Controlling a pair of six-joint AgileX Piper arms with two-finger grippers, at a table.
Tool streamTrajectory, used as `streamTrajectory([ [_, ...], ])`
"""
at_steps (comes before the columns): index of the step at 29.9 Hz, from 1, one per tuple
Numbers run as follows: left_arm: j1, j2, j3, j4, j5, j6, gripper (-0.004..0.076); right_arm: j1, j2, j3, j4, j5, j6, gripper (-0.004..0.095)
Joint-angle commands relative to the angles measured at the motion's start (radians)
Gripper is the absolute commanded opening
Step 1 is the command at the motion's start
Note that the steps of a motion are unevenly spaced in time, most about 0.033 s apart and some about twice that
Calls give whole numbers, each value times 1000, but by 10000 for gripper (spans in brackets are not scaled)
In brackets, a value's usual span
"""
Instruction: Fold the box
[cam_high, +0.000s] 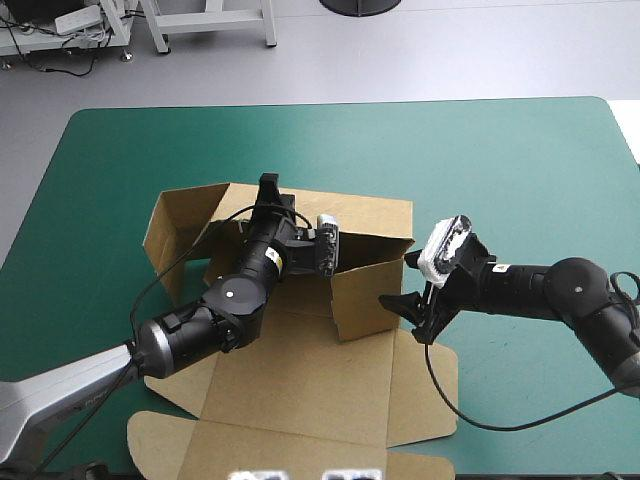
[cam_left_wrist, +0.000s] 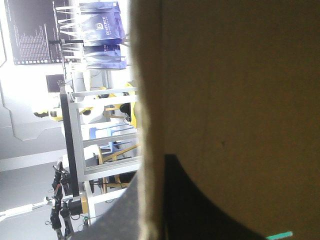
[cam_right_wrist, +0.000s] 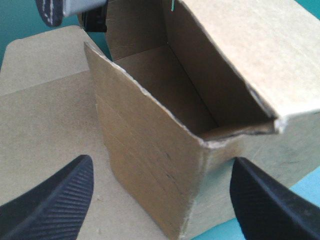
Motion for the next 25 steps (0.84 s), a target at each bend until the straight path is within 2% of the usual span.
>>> streamTrajectory([
  [1, -6, -33, -91, 25, -2, -1, 8, 7, -24, -23, 4, -77, 35, 726],
  [11, -6, -29, -125, -174, -9, 161, 8, 7, 1, -23, -6, -284, 68, 719],
  [15, -6, -21, -125, -181, -21, 163, 8, 7, 13, -23, 5, -291, 64, 719],
  [21, -6, 12, -125, -182, -19, 163, 8, 7, 29, -23, 39, -239, 60, 719],
  [25, -6, 17, -125, -180, -28, 163, 8, 7, 29, -23, 44, -261, 60, 719],
])
